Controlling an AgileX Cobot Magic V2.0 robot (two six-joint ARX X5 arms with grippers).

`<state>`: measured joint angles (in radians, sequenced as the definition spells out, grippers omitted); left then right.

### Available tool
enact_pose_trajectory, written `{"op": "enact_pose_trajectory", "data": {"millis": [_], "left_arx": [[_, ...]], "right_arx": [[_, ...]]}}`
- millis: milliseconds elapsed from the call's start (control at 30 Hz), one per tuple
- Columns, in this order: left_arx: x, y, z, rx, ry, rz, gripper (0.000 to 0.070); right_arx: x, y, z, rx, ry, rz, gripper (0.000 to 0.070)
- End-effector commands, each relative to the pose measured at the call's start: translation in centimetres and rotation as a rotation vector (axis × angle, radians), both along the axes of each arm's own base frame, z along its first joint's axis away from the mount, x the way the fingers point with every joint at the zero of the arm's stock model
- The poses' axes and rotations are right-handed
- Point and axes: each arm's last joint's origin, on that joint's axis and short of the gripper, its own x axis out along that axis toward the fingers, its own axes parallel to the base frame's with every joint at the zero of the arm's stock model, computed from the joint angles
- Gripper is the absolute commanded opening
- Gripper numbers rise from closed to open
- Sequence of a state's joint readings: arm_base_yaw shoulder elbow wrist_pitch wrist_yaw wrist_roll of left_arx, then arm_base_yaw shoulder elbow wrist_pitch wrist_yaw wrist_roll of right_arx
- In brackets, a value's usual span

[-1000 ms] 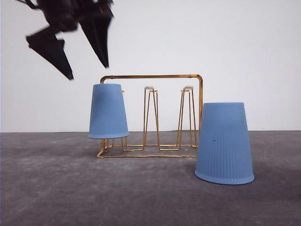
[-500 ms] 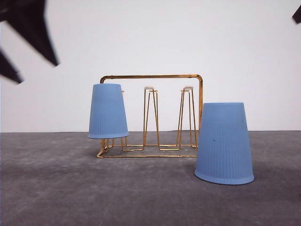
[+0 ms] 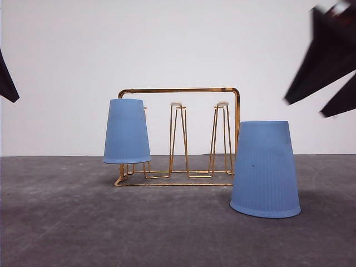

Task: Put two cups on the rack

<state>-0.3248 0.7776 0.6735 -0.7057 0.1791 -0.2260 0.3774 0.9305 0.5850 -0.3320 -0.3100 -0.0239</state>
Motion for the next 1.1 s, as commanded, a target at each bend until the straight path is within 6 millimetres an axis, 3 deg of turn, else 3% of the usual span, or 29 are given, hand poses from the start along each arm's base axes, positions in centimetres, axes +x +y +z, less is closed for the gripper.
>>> {"op": "enact_pose_trajectory", "data": {"millis": [0, 367, 433, 633, 833, 1067], "left_arx": [[0.2, -0.1, 0.3, -0.006, -0.014, 0.002, 0.0459], [0.4, -0.2, 0.5, -0.017, -0.046, 0.003, 0.0459], [0.4, -0.2, 0.5, -0.018, -0.048, 0.003, 0.0459], [0.4, -0.2, 0.5, -0.017, -0.048, 0.003, 0.0458], [0.4, -0.2, 0.5, -0.017, -0.048, 0.002, 0.0458], [0.4, -0.2, 0.5, -0.017, -0.049, 0.002, 0.0458]], "right_arx": [[1.0, 0.8, -0.1, 0.011, -0.004, -0.015, 0.0643], [4.6, 3.6, -3.9, 0.026, 0.048, 0.005, 0.0646], [4.9, 4.0, -4.6, 0.024, 0.071, 0.009, 0.0601], [5.0, 4.5, -5.4, 0.015, 0.106, 0.016, 0.0339], [5.0, 4.4, -3.5, -0.014, 0.208, -0.011, 0.0322], [5.9, 4.8, 2.6, -0.08, 0.284, -0.029, 0.0322]]}}
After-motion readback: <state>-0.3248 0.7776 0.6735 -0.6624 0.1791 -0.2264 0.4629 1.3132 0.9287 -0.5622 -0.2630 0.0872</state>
